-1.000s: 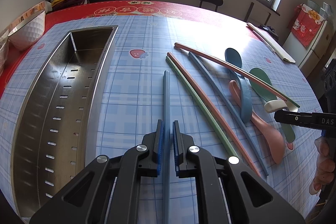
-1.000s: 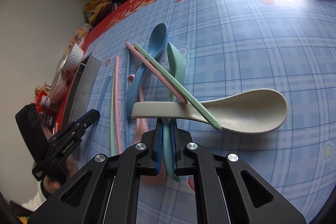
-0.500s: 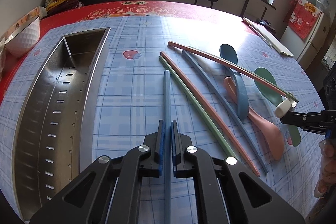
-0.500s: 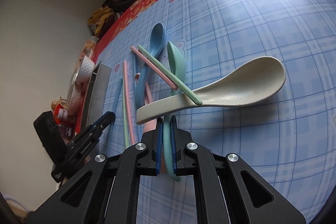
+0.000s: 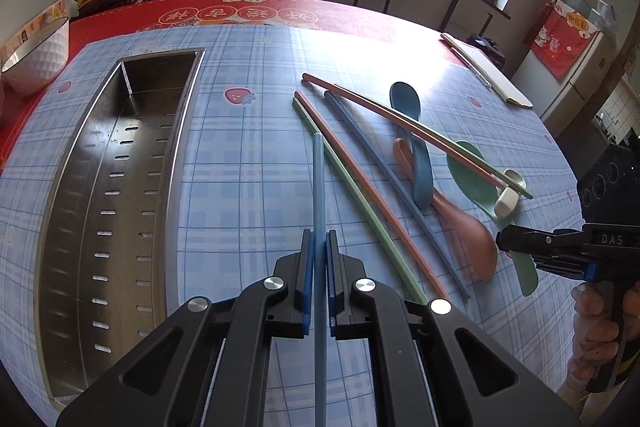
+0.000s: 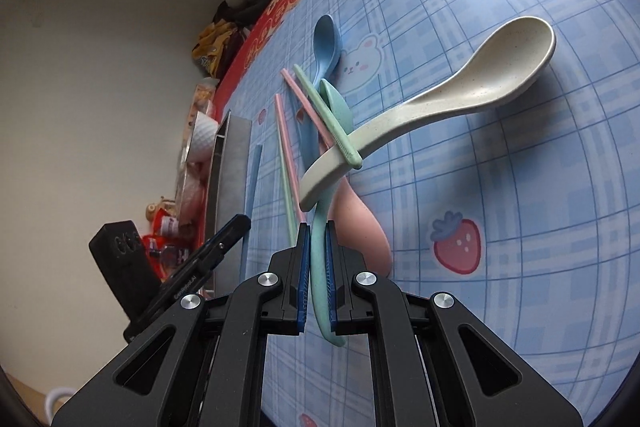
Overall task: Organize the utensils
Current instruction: 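Lift the green spoon with the right gripper and carry it toward the caddy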
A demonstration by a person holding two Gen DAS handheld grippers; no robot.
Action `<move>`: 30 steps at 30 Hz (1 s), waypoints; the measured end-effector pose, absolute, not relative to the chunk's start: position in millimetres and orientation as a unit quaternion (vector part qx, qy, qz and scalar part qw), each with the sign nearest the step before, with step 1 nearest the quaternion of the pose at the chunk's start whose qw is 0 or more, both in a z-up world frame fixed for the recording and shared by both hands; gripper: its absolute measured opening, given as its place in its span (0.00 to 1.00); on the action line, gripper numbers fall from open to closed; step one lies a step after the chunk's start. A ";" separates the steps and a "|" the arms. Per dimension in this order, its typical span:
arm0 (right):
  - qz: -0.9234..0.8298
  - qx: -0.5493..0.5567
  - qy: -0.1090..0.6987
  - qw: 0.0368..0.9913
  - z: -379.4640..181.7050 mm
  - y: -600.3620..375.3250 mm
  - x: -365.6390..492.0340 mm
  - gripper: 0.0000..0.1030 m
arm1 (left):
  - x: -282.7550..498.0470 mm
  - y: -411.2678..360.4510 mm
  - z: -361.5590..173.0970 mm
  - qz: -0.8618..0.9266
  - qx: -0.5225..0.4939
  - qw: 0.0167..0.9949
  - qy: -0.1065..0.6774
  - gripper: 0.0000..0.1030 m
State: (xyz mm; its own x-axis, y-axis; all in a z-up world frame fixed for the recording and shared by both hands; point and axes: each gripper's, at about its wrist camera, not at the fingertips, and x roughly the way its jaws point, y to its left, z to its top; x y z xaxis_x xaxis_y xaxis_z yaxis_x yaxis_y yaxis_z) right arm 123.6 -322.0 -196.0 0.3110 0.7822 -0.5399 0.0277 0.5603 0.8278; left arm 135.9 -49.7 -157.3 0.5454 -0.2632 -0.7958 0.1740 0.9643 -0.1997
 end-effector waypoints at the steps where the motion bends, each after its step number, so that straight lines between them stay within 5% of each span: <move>1: 0.267 0.390 0.526 0.707 -197.6 -319.9 122.4 0.07 | 134.8 -49.5 -155.2 -0.125 -0.049 0.879 0.458 0.06; 30: 0.268 0.442 0.526 0.676 -198.8 -318.9 111.3 0.07 | 118.5 -45.3 -135.1 -0.137 -0.053 0.891 0.430 0.06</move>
State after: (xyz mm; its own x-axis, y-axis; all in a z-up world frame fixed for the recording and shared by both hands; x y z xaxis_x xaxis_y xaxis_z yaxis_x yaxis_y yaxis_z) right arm 111.3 -318.9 -198.8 0.3039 0.8267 -0.4736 0.1030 0.4657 0.8790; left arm 118.5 -45.3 -135.1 0.5922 -0.2894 -0.7521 0.1974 0.9570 -0.2128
